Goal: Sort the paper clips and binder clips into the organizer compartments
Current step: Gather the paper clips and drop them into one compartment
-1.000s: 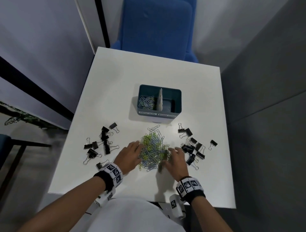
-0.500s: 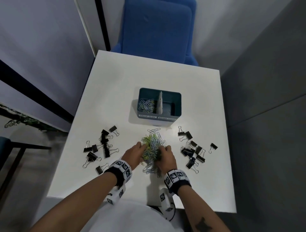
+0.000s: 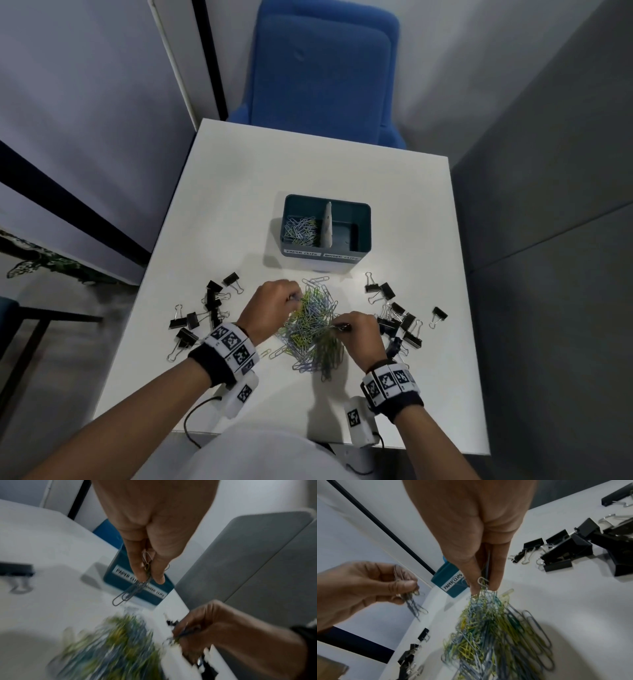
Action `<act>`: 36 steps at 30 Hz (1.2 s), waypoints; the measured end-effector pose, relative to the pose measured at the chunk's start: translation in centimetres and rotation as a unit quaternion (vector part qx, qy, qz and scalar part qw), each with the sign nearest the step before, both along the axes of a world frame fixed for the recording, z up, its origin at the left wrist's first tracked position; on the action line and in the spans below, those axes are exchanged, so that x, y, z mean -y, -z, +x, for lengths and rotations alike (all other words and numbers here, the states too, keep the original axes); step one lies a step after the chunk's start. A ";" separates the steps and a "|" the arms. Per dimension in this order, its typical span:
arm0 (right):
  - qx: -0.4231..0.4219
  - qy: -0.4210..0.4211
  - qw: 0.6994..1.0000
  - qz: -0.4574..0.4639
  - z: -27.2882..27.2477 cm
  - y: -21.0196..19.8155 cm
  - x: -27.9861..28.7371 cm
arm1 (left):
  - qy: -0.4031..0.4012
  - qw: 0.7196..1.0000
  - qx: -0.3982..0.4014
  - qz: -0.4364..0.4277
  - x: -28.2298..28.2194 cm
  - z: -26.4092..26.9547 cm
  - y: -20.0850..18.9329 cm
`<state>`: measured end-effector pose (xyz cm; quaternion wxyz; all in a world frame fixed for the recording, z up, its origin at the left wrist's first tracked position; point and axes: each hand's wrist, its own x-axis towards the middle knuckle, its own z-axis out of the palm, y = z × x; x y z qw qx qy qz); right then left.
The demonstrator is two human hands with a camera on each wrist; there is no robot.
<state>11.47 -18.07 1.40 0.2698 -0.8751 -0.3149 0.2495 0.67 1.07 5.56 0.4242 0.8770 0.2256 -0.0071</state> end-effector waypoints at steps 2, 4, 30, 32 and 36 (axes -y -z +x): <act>-0.002 0.007 1.000 0.011 0.2 -1.0 -0.1 | -0.018 1.000 0.025 -0.001 -0.7 1.5 -2.5; -0.012 0.004 1.000 0.028 0.5 -2.2 -0.6 | -0.036 0.997 0.063 0.012 -1.8 3.4 -4.9; 0.037 -0.075 0.996 0.025 9.1 -9.3 -14.1 | 0.044 0.975 -0.202 0.081 0.1 -5.0 6.2; 0.028 -0.110 0.994 0.006 8.0 -7.2 -12.6 | 0.058 0.972 -0.214 0.071 0.6 -7.0 7.2; -0.015 -0.181 0.975 -0.126 5.6 -1.8 -9.5 | 0.055 0.972 -0.220 0.061 1.6 -9.0 8.7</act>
